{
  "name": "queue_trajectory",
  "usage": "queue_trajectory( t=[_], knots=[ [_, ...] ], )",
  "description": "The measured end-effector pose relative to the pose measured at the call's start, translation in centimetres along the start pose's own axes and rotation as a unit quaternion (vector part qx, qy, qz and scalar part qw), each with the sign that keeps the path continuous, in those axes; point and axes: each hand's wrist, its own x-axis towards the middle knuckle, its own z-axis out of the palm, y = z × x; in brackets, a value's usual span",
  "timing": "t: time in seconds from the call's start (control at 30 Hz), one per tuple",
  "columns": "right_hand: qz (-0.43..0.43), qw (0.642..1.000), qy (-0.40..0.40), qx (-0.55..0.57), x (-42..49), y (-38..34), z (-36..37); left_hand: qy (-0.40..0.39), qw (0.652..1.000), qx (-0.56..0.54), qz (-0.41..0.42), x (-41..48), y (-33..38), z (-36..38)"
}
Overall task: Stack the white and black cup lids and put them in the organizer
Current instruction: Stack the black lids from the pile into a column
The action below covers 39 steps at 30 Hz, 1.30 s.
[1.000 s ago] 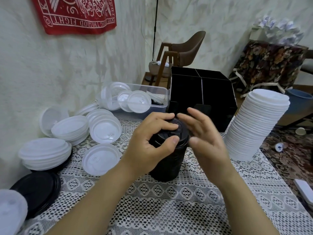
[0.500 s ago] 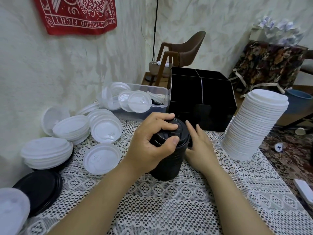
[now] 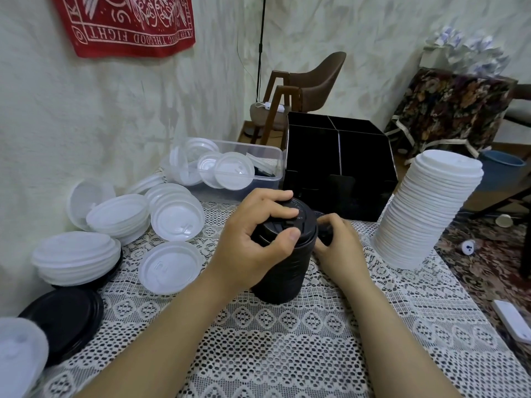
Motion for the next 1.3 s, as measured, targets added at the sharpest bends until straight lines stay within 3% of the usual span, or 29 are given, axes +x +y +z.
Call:
queue_trajectory(
  t=[0.2,0.4,0.7,0.87,1.03,1.3],
  knots=[
    [0.01,0.987,0.093,0.127,-0.2,0.0,-0.9,-0.003,1.0,0.0,-0.005,0.0,0.1,0.0],
    [0.013,0.962,0.115,0.246,-0.4,-0.3,-1.6,-0.013,1.0,-0.004,-0.022,-0.1,0.0,-0.2],
    [-0.137,0.925,0.053,0.351,-1.8,-3.5,-5.2,-0.019,0.997,-0.016,-0.073,-0.5,0.4,-0.2],
    [-0.211,0.906,-0.038,0.364,-2.3,-6.1,-6.3,-0.011,0.992,-0.066,-0.109,-0.7,0.5,-0.1],
    [-0.22,0.904,-0.116,0.347,-2.5,-7.2,-6.0,-0.005,0.987,-0.091,-0.132,-0.8,0.5,-0.1],
    [-0.217,0.909,-0.136,0.33,-2.8,-7.5,-5.5,-0.017,0.983,-0.096,-0.154,-0.5,0.4,-0.4]
  ],
)
